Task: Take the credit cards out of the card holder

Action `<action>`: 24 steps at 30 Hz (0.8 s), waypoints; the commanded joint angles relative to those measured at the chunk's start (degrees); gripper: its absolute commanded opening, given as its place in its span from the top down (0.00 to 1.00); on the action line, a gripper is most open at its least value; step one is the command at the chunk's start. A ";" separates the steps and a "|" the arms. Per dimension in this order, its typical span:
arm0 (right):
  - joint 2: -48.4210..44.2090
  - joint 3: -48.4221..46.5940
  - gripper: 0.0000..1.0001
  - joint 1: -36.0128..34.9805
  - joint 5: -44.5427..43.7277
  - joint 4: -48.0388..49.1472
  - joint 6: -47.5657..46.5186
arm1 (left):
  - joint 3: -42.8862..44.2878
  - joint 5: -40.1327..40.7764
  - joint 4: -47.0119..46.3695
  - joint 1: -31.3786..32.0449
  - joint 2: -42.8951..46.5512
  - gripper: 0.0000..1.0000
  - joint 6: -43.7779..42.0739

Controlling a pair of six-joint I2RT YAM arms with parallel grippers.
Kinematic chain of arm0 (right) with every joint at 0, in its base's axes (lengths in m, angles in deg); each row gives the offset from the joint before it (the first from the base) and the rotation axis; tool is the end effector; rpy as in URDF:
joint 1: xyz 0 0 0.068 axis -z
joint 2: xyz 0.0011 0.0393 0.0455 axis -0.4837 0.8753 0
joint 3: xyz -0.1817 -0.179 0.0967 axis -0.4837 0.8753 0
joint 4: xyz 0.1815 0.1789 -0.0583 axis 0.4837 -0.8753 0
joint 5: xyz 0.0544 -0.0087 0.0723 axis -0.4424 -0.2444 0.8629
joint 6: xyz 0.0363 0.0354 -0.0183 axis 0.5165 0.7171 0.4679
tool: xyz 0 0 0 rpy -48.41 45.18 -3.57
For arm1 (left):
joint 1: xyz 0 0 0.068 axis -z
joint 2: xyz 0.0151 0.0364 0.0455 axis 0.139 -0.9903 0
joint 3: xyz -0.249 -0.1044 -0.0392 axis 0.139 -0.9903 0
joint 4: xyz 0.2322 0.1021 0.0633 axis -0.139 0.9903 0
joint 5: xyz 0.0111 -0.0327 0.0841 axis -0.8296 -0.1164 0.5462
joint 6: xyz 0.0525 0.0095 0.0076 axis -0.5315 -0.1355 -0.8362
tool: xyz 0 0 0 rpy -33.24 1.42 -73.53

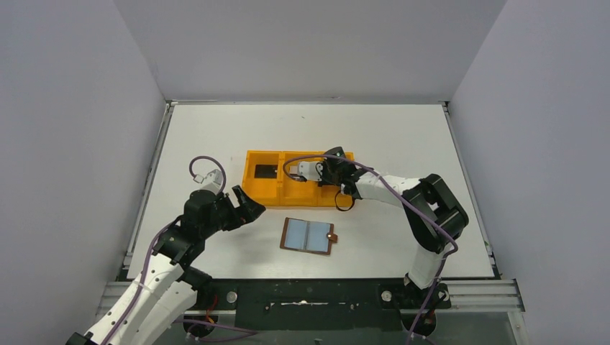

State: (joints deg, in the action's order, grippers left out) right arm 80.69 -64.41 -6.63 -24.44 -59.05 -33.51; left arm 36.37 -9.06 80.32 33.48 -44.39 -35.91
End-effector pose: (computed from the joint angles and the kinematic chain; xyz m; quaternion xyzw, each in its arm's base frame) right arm 0.3038 0.2153 0.1693 -0.6660 0.6400 -0.0911 0.3723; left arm 0.1338 -0.0676 0.2397 -0.1332 0.8613 -0.3206 0.3710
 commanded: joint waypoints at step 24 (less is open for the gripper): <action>-3.28 1.02 0.66 2.87 3.94 3.27 7.12 | -0.05 -1.25 -3.50 -0.36 -0.88 0.18 0.29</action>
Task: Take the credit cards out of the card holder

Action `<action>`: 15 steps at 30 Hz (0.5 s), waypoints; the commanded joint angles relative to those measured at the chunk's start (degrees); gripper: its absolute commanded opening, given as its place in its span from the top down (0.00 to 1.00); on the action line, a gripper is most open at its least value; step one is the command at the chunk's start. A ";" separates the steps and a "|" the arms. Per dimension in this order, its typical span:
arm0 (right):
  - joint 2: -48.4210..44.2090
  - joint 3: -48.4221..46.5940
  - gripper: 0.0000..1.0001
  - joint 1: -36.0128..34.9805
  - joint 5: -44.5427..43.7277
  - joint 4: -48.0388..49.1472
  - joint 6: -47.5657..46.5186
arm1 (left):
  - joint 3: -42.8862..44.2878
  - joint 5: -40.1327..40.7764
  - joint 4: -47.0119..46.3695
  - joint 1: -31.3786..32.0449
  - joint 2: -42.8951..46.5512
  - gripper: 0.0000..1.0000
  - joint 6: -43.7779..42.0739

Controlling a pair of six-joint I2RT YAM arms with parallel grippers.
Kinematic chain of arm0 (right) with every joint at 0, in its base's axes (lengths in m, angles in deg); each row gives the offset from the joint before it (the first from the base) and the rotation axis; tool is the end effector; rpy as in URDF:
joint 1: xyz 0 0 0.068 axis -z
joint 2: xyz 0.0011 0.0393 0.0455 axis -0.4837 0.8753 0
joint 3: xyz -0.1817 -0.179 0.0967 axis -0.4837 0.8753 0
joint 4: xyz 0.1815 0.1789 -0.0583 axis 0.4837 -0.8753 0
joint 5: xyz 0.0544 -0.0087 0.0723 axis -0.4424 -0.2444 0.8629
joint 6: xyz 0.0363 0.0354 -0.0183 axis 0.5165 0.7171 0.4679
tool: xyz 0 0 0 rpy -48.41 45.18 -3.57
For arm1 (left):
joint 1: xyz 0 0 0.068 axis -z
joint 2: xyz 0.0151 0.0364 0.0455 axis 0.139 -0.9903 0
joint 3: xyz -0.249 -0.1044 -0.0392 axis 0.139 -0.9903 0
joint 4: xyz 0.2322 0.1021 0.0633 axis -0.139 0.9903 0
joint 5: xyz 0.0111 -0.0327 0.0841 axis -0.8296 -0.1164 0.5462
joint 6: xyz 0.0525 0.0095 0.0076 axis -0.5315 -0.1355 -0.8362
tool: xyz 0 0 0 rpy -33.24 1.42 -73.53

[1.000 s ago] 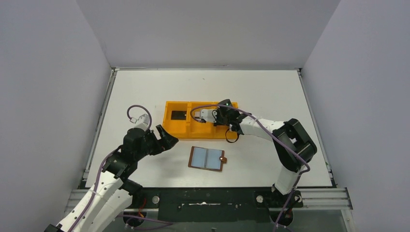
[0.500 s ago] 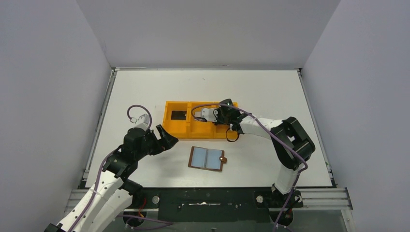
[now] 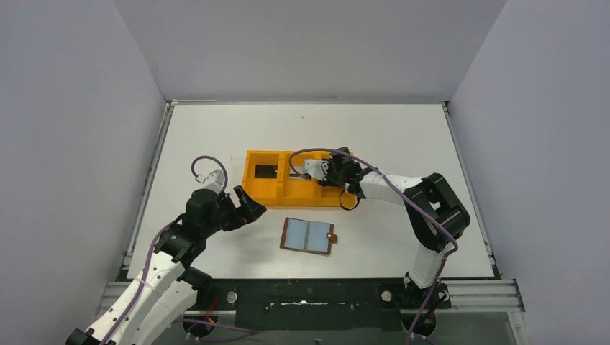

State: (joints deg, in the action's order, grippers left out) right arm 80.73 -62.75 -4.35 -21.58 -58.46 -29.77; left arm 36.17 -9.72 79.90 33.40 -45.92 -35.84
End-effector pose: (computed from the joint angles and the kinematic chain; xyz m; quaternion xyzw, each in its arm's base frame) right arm 0.3068 0.2017 0.1613 -0.6410 0.6703 -0.0620 0.3688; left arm 0.1370 -0.0693 0.2357 -0.1331 0.8667 -0.3190 0.3597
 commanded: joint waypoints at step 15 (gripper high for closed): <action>-16.40 1.21 0.51 2.91 4.39 7.46 23.68 | -0.73 -4.49 -6.14 -0.27 -2.16 0.18 0.39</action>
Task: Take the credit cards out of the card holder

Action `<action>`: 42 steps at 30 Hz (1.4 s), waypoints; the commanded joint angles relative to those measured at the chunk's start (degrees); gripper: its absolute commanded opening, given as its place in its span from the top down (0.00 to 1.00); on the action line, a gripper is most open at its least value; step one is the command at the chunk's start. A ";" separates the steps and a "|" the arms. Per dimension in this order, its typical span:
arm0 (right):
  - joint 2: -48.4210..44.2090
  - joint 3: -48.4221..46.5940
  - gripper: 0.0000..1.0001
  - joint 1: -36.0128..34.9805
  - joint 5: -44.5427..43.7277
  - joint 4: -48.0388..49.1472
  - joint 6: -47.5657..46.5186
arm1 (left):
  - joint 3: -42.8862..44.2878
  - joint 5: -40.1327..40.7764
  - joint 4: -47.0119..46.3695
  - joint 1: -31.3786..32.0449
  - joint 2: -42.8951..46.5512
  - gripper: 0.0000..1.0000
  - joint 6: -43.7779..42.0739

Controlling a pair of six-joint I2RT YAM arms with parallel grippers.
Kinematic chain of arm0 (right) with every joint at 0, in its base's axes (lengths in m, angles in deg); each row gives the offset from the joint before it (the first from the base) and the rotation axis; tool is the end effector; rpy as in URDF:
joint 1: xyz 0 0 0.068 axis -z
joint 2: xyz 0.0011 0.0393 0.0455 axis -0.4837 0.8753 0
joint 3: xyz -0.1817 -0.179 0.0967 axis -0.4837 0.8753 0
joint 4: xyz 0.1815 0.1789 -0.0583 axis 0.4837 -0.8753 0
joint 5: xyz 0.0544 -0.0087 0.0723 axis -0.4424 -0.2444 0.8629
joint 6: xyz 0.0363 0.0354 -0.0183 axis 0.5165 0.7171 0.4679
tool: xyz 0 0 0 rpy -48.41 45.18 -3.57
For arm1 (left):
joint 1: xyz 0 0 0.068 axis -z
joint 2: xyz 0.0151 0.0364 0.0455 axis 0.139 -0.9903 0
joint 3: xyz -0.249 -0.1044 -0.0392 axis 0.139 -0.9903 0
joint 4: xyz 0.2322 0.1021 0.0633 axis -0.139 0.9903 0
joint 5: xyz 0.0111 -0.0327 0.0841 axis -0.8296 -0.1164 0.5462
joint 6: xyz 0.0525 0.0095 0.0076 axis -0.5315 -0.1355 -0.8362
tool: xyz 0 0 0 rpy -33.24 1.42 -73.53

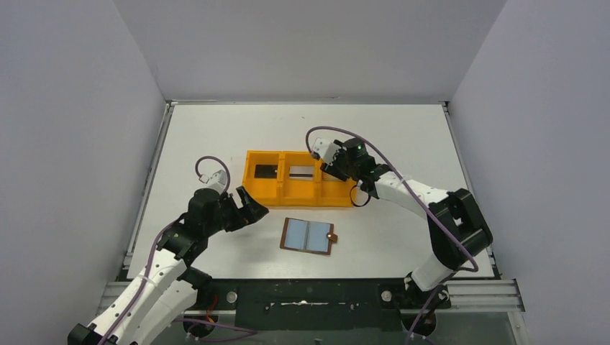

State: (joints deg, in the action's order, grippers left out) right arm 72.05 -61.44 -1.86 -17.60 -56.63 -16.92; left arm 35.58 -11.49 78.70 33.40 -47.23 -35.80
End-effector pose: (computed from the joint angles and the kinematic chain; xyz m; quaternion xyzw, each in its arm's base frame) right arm 0.3029 0.1837 0.2087 -0.5389 0.7132 -0.0042 0.4482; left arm 0.1396 -0.0718 0.2311 -0.1268 0.8700 -0.3268 0.3468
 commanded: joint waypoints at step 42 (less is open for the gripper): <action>-14.42 20.35 0.55 -22.79 -11.58 -13.37 103.44 | 0.10 -12.89 -26.51 12.43 -31.69 0.39 2.61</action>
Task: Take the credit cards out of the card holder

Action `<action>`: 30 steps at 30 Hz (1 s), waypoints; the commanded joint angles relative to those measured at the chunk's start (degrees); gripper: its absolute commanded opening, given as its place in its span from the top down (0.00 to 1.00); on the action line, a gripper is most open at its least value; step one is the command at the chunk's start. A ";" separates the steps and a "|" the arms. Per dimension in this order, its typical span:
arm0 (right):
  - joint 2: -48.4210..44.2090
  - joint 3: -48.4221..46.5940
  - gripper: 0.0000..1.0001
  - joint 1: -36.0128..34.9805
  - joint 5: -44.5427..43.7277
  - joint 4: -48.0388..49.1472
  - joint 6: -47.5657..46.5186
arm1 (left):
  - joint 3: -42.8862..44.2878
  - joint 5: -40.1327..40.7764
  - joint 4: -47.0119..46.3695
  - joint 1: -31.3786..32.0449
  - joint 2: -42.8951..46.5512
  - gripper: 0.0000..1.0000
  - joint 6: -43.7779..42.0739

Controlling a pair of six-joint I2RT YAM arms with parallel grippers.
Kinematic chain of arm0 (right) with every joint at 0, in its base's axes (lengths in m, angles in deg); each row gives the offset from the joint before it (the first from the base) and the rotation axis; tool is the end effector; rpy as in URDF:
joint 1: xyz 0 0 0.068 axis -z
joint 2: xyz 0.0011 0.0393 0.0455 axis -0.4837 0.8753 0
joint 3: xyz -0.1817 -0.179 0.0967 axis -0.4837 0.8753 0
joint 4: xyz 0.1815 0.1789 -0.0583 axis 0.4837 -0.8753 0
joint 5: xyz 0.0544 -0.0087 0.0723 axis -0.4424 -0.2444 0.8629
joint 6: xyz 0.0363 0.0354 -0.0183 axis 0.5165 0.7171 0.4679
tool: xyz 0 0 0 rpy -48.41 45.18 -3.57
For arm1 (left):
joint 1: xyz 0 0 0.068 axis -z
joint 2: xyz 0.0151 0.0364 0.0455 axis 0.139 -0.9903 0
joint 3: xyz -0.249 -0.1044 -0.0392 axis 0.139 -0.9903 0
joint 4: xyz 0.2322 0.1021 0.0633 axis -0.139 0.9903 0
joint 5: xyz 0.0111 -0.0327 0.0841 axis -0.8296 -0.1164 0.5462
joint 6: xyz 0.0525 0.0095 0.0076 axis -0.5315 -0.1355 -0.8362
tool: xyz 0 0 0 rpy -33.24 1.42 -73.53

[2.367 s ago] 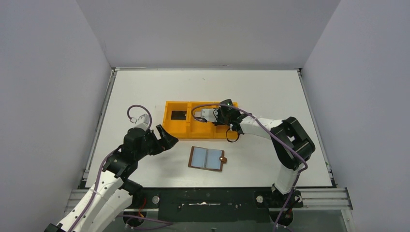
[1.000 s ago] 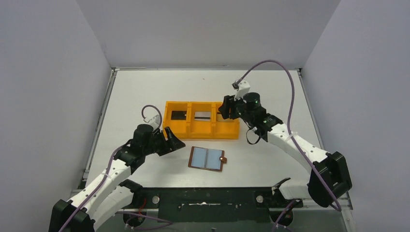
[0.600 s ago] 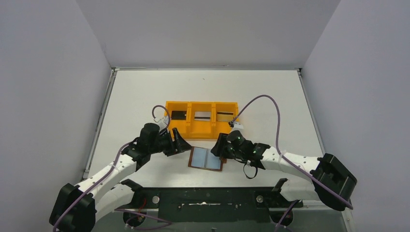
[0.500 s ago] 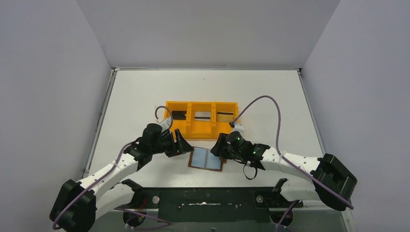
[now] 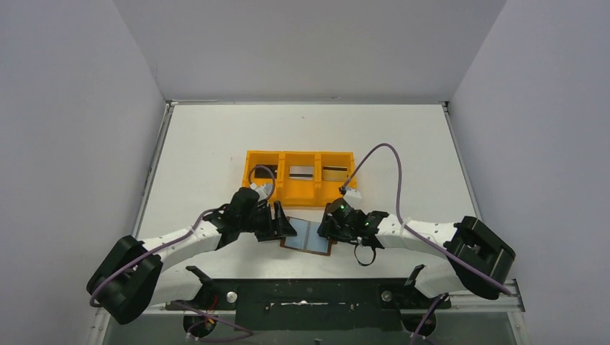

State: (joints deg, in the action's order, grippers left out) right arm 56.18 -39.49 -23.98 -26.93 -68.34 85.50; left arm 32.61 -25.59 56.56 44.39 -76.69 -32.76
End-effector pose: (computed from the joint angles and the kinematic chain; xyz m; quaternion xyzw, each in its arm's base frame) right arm 0.1503 0.1937 0.1557 0.0826 0.9485 0.2333 0.1976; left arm 0.1679 -0.1403 0.1603 -0.0270 0.9053 -0.3916 0.1624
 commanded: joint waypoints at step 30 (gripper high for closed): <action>4.70 -2.21 0.54 -0.78 -0.54 1.04 0.08 | 4.52 7.96 -7.10 8.16 -8.89 0.89 3.02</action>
State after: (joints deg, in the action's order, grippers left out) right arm 59.46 -41.20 -24.05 -27.87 -66.75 86.16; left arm 34.58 -22.00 47.33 52.59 -89.09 -28.74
